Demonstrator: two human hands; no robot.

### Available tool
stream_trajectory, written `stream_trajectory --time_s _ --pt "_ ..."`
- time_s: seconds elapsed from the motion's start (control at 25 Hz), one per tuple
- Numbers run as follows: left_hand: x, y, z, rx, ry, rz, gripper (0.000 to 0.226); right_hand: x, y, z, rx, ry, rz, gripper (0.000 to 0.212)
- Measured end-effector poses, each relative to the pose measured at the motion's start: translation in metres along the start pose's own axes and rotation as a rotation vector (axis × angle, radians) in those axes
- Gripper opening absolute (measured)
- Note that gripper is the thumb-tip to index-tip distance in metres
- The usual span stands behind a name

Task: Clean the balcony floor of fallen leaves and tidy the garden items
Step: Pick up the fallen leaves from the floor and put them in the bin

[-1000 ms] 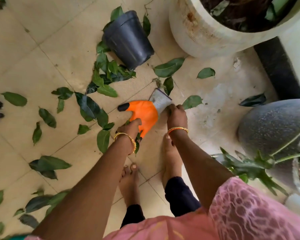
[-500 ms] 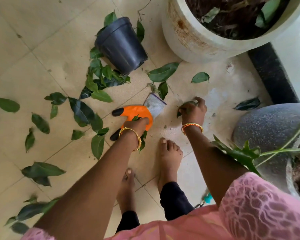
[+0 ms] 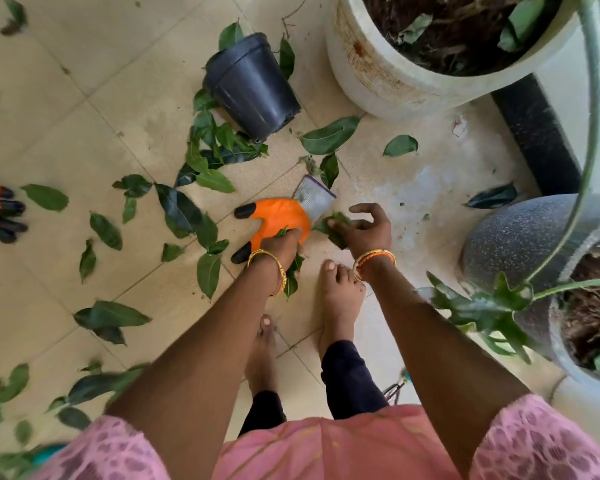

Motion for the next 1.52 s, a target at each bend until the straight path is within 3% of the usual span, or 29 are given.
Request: stream_trajectory --time_s 0.12,0.24,0.44,0.64,0.76,0.84,0.88,0.96,1.0,1.08,1.16,1.24,1.52 --pt "0.021 0.003 0.015 -0.018 0.087 -0.015 0.062 0.04 -0.02 0.001 -0.024 -0.082 0.187 0.027" --pt "0.035 -0.005 0.017 -0.04 0.075 0.045 0.086 0.057 -0.027 0.003 0.138 -0.017 0.232 0.023" --pt "0.031 0.008 0.016 -0.076 0.069 -0.02 0.078 0.062 -0.034 0.02 0.315 -0.017 0.353 0.014" --pt "0.033 0.001 0.002 -0.081 0.033 0.072 0.056 0.05 -0.031 0.03 0.326 -0.016 0.329 0.036" --pt "0.026 0.003 0.002 -0.001 0.016 0.08 0.045 0.039 -0.036 0.034 0.468 0.017 0.356 0.051" --pt "0.015 0.013 0.003 0.078 0.025 0.016 0.047 0.03 -0.043 0.036 0.346 -0.059 0.41 0.041" --pt "0.009 0.018 0.003 0.131 0.044 -0.009 0.048 0.021 -0.045 0.038 0.21 -0.093 0.389 0.029" --pt "-0.002 0.028 -0.001 0.22 0.056 -0.047 0.045 -0.009 -0.039 0.047 0.11 -0.054 0.182 0.005" --pt "-0.007 0.033 -0.004 0.246 0.052 -0.079 0.05 -0.026 -0.035 0.053 0.217 0.009 0.054 0.009" --pt "-0.017 0.044 -0.01 0.31 0.044 -0.129 0.059 -0.054 -0.037 0.064 0.456 0.074 -0.104 0.037" --pt "-0.027 0.051 -0.013 0.373 0.039 -0.143 0.044 -0.073 -0.054 0.067 0.585 0.059 -0.12 0.064" --pt "-0.031 0.052 -0.014 0.414 0.056 -0.084 0.022 -0.085 -0.072 0.065 0.701 0.075 -0.109 0.075" --pt "-0.04 0.055 0.015 0.447 0.127 -0.083 0.016 -0.087 -0.084 0.079 0.927 0.226 -0.188 0.025"
Point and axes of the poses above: each hand's wrist, its own x-axis away from the middle knuckle, its own y-axis out of the back of the hand, z = x × y, the point moved 7 cm from there along -x, towards the middle knuckle, and after that the axes turned 1 degree about z, right-handed, at the moved point
